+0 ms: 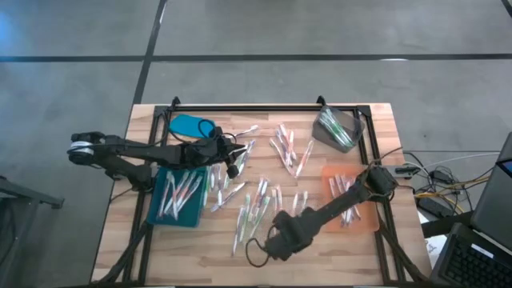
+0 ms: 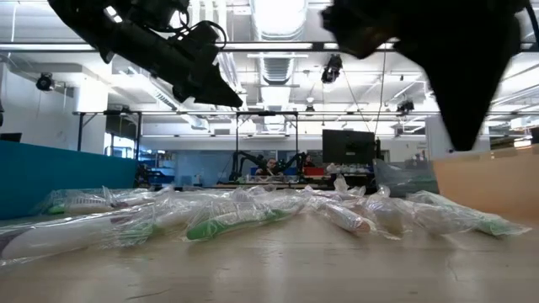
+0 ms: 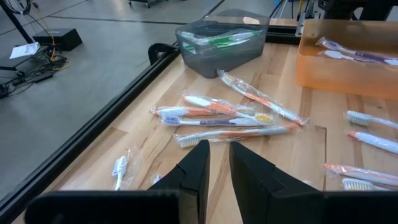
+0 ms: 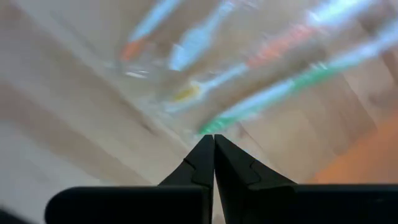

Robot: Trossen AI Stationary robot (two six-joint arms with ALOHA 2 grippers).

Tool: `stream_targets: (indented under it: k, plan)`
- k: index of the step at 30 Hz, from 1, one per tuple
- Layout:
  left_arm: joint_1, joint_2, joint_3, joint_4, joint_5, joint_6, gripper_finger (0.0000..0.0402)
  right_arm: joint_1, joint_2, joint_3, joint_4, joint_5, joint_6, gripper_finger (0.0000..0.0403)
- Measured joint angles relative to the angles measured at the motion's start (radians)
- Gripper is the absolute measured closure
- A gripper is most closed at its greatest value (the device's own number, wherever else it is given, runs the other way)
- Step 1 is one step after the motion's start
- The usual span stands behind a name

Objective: Pick & Place Toothbrushes
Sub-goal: Put the green toothbrush into the black bin

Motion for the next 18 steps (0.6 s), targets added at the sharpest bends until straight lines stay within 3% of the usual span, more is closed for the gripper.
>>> stream_targets:
  k: [7,12,18]
  plan:
    - [0.000,0.000,0.000,0.000,0.008,-0.011,0.0335,0.045,-0.001,-0.025,-0.022,0.085,0.147,0.0370]
    - [0.000,0.000,-0.004,0.000,0.012,-0.021,0.0335,0.044,-0.001,-0.039,-0.017,0.152,0.210,0.0323]
    - [0.000,0.000,-0.004,0.000,0.012,-0.022,0.0335,0.045,-0.001,-0.083,-0.018,0.151,0.285,0.0263]
